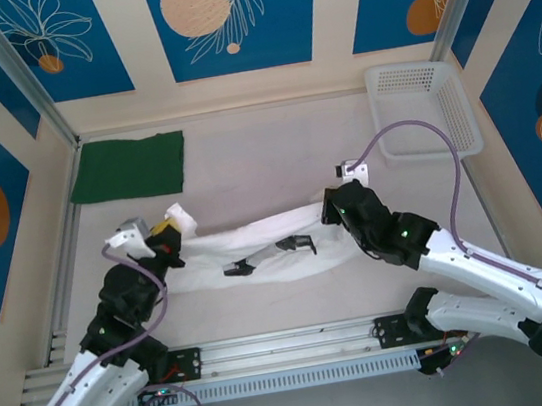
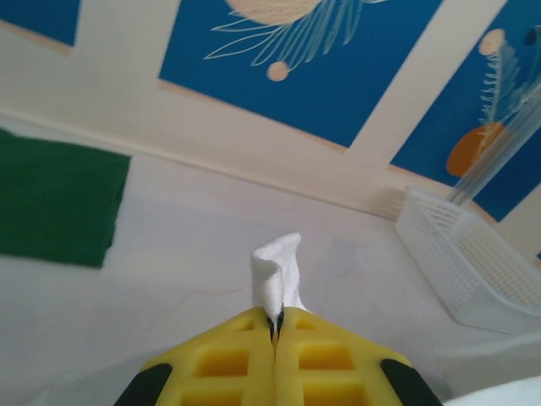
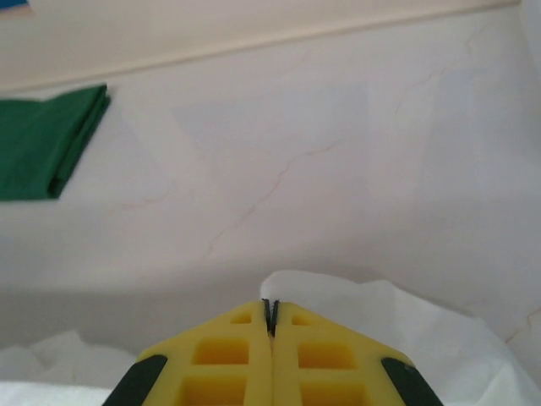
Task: Fold and stack the t-shirts
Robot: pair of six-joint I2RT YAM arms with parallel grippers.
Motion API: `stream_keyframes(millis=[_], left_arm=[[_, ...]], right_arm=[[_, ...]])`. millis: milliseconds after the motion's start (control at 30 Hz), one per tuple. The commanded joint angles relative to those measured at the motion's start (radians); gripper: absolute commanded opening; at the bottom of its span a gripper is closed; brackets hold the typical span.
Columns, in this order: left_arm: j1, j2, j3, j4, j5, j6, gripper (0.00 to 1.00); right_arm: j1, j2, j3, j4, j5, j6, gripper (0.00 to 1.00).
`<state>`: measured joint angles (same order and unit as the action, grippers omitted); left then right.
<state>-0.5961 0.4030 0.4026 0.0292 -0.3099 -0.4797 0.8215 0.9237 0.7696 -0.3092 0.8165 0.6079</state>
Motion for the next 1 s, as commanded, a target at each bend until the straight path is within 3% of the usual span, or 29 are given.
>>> stream_keyframes(millis=[0,200,300,367,400,433,467,500,567,600,667,767,967], left_arm=[[0.000,0.135,0.091,0.225,0.033,0.141,0.00],[0.029,0.506,0.284,0.403,-0.134,0.262,0.00],[0.138,0.723,0.448,0.334,-0.196,0.241,0.00],[0.229,0.871,0.582,0.183,-0.313,0.137,0.02],[0.278,0.958,0.658,0.107,-0.340,0.098,0.12],[0.316,1.047,0.756,0.007,-0.367,0.063,0.33],[0.344,1.121,0.854,-0.092,-0.362,0.045,0.46],[0.368,1.213,0.975,-0.205,-0.332,0.043,0.51],[0.387,1.359,1.219,-0.464,-0.289,0.024,0.86],[0.389,1.418,1.314,-0.567,-0.263,0.020,0.91],[0.386,1.430,1.325,-0.602,-0.199,0.014,0.94],[0.383,1.365,1.208,-0.542,-0.102,-0.026,0.98],[0.289,1.287,1.021,-0.502,0.016,-0.047,0.93]], right_arm=[[0.000,0.010,-0.008,0.222,0.168,-0.015,0.04],[-0.145,0.289,0.180,0.328,0.108,-0.030,0.04],[-0.234,0.517,0.382,0.248,0.021,0.001,0.06],[-0.284,0.682,0.543,0.151,-0.083,-0.012,0.24],[-0.314,0.779,0.684,0.015,-0.131,0.000,0.34],[-0.341,0.870,0.816,-0.134,-0.131,0.043,0.53],[-0.370,0.941,0.924,-0.234,-0.166,0.056,0.65],[-0.403,1.022,1.048,-0.373,-0.210,0.074,0.67],[-0.450,1.086,1.129,-0.464,-0.254,0.070,0.75],[-0.475,1.090,1.120,-0.457,-0.312,0.050,0.75],[-0.505,1.055,1.033,-0.405,-0.371,0.045,0.75],[-0.543,1.022,0.922,-0.365,-0.421,0.034,0.75],[-0.599,1.050,0.854,-0.384,-0.499,-0.001,0.64]])
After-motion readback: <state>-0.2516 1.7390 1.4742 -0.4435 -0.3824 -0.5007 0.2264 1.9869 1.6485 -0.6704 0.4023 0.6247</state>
